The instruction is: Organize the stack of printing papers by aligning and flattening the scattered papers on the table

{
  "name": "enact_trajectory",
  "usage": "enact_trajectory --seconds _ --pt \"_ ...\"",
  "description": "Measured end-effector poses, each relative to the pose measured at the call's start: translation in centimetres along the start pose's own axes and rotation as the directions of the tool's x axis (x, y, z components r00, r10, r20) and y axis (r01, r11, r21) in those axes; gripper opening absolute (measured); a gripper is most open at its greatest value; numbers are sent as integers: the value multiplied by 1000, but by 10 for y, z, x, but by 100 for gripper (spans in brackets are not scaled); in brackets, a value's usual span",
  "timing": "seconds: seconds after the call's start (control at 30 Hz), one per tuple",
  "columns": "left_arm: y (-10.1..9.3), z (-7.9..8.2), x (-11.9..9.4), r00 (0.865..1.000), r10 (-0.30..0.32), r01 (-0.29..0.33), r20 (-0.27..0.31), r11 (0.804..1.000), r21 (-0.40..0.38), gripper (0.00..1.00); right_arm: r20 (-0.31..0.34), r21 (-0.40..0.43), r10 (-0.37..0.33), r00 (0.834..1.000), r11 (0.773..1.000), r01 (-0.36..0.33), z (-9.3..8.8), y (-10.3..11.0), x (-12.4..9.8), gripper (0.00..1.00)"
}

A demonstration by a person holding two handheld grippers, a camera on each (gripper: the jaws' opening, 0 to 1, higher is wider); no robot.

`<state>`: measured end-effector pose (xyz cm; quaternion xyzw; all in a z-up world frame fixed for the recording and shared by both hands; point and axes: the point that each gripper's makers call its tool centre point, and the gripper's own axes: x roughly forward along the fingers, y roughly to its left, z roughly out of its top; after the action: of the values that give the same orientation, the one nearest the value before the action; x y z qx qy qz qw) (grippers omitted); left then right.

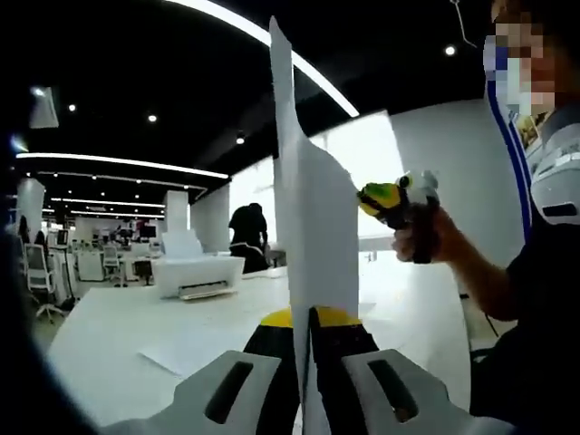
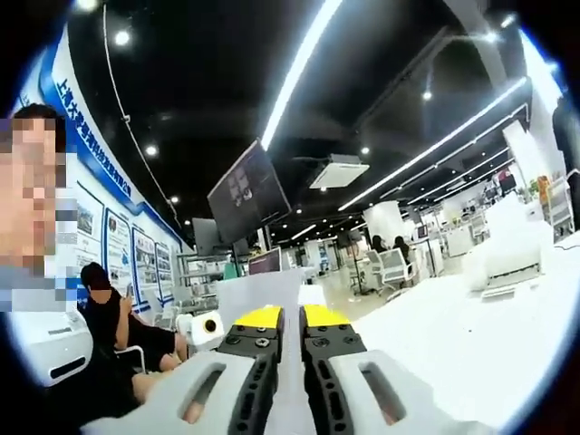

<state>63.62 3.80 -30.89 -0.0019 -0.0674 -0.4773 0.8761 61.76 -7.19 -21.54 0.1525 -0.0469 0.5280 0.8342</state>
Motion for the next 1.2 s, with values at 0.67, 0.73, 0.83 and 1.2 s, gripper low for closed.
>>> enact_trajectory --seconds 0.67,0.73,0.83,1.2 --pt "5 12 -10 998 -2 10 62 990 -140 5 82 17 -46 996 999 45 16 -12 -17 27" --pt "4 13 -10 998 -3 13 65 989 -147 5 91 24 -66 994 998 64 17 -17 -21 28" --pt "4 12 -11 998 -4 14 62 988 -152 5 93 23 -80 992 997 78 18 -21 -26 28" --pt "6 11 -16 995 -12 37 96 964 -264 5 68 -16 -204 977 978 206 27 -55 -66 38"
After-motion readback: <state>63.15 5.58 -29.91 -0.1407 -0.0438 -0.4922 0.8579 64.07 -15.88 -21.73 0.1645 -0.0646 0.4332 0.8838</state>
